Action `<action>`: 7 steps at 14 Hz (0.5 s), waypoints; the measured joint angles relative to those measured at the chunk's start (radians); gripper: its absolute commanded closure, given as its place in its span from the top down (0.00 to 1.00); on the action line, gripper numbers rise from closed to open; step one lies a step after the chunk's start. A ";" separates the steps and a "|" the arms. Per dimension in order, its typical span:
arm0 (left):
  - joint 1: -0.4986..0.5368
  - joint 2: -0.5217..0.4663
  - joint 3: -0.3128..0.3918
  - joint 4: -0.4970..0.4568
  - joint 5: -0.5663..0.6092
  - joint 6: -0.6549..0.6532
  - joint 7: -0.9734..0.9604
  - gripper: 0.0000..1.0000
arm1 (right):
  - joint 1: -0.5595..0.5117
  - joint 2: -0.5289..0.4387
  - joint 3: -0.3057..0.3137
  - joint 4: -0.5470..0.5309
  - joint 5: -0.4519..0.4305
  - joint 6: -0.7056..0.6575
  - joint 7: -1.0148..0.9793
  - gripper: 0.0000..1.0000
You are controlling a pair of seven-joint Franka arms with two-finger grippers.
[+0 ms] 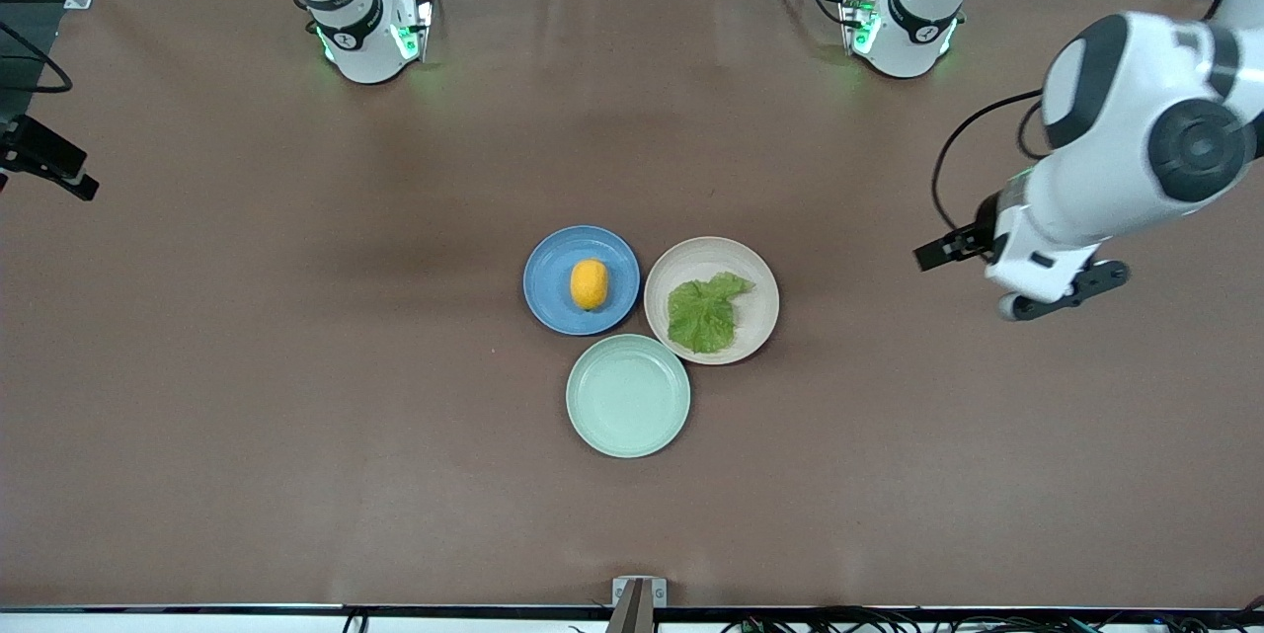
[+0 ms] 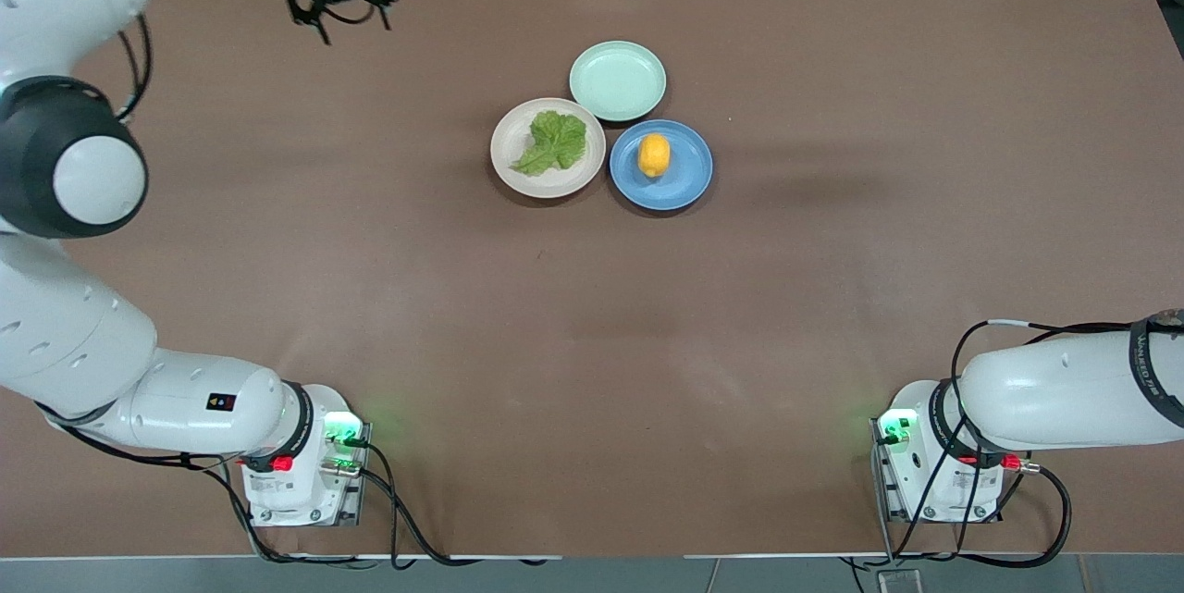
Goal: Pick lemon and lettuce from plates
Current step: 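Move the left gripper over the lettuce while the right gripper starts reaching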
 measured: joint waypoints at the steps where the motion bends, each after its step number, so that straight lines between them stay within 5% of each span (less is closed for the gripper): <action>1: -0.024 0.026 -0.001 -0.002 0.000 0.027 -0.094 1.00 | 0.011 0.012 0.004 0.000 0.000 0.000 0.000 1.00; 7: -0.164 0.208 -0.004 -0.003 0.000 0.277 -0.488 1.00 | 0.084 0.093 0.010 0.000 0.000 0.026 0.002 1.00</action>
